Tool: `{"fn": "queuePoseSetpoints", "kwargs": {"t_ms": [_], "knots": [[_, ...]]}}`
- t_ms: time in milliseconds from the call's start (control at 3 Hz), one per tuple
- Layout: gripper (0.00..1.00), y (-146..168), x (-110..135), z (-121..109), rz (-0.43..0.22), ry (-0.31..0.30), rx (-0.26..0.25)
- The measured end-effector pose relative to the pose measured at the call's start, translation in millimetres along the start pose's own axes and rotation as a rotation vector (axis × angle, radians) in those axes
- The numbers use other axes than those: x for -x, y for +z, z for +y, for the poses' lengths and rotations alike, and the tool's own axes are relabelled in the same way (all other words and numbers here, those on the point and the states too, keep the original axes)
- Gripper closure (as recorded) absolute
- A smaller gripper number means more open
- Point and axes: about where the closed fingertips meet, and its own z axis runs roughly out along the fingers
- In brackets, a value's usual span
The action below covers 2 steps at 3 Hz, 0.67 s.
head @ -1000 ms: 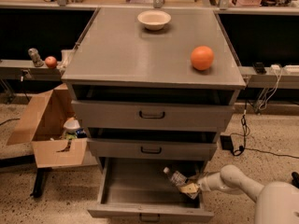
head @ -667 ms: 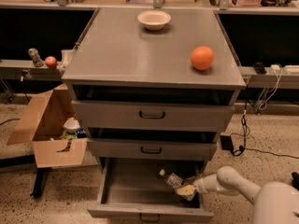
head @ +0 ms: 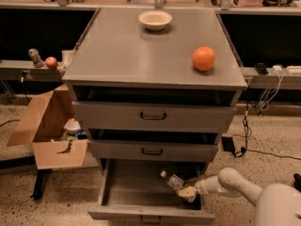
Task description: Place blue plastic bottle into bottom drawer
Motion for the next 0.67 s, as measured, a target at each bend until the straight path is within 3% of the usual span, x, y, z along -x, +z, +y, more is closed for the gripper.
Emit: {"fn": "queuePoseSetpoints", "kwargs": {"t_ms": [667], "knots": [[0.12, 0.1, 0.0, 0.1, 0.000, 0.000, 0.000]]}}
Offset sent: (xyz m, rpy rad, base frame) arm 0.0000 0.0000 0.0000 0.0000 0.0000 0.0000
